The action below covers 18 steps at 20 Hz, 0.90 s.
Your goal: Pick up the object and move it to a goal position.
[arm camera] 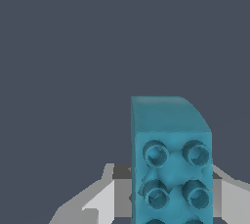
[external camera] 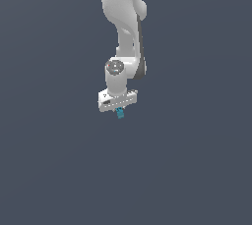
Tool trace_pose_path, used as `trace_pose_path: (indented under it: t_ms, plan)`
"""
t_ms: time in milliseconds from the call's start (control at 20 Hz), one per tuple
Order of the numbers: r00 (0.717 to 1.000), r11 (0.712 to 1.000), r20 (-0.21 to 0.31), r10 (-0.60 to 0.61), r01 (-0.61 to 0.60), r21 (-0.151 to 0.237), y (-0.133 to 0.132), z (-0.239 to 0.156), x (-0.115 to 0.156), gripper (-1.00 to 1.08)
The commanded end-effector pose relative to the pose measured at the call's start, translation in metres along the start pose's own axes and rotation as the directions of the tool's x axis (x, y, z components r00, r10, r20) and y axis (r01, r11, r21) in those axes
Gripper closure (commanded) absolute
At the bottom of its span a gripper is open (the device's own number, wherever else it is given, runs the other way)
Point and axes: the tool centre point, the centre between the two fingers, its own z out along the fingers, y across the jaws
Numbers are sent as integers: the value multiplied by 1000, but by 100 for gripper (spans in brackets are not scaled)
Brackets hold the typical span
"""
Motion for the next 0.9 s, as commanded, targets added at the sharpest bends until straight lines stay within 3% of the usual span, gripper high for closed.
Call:
trace_pose_path:
  t_ms: [0, 350, 850]
  plan:
    - [1000, 1000, -1, -1, 1, 0, -3, -4, 4, 108]
    - [1000, 1000, -1, -1, 1, 0, -23, -30, 31, 108]
    - [1000, 1000, -1, -1, 1, 0, -70, -91, 96, 108]
